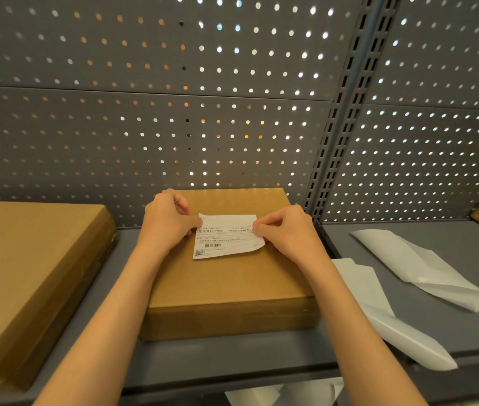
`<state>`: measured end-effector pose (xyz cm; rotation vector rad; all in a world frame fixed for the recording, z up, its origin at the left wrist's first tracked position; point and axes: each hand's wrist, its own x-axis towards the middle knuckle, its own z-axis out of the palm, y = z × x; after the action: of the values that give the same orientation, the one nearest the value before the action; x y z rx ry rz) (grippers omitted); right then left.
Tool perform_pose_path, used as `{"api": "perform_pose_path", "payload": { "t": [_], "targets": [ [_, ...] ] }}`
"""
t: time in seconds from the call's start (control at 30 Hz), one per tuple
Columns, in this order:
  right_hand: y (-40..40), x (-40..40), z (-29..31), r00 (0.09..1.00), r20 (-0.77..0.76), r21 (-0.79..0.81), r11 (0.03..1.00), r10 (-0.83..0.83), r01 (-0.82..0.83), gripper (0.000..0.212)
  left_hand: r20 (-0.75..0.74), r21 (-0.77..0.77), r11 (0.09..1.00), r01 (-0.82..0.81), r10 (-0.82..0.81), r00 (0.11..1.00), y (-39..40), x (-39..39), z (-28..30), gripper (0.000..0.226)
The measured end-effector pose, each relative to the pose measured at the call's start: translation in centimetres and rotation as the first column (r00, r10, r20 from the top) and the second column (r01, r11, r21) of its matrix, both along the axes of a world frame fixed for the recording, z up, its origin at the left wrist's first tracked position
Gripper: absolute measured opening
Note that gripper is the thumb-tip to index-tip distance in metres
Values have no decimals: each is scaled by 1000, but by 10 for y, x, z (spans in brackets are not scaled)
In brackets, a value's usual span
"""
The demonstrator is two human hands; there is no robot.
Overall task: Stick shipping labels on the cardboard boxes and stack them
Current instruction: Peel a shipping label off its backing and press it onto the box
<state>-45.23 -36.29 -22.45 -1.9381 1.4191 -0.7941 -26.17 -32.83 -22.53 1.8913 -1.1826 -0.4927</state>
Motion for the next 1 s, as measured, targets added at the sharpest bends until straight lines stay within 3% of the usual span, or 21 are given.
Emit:
{"api": "perform_pose_path", "payload": {
  "t": [0.33, 0.57, 0.7, 0.83, 0.9, 1.0],
  "targets": [
    [-3, 2, 1, 998, -62, 8, 1000, 21, -21, 26, 73, 44, 999, 2, -5, 997, -2, -1, 1, 29],
    [-1, 1, 0, 998, -59, 1, 1000, 27, -27, 26, 285, 25, 999, -34, 25, 958, 1, -3, 1, 33],
    [0, 1, -1, 999, -47, -17, 1000, 2, -2, 23, 300, 0, 999, -36, 35, 953, 6, 1, -2, 34],
    [9, 2, 0, 997, 70, -86, 996, -28, 34, 22, 386, -121, 992, 23, 26, 922, 11, -6, -6, 12],
    [15, 3, -1, 996, 91, -145, 989, -20, 33, 25, 473, -161, 983, 93, -6, 881, 16, -13, -7, 18],
    [23, 9, 2, 997, -7, -245, 966, 82, -82, 30, 581, -117, 962, 247, -135, 802, 24, -26, -8, 30]
  ]
}}
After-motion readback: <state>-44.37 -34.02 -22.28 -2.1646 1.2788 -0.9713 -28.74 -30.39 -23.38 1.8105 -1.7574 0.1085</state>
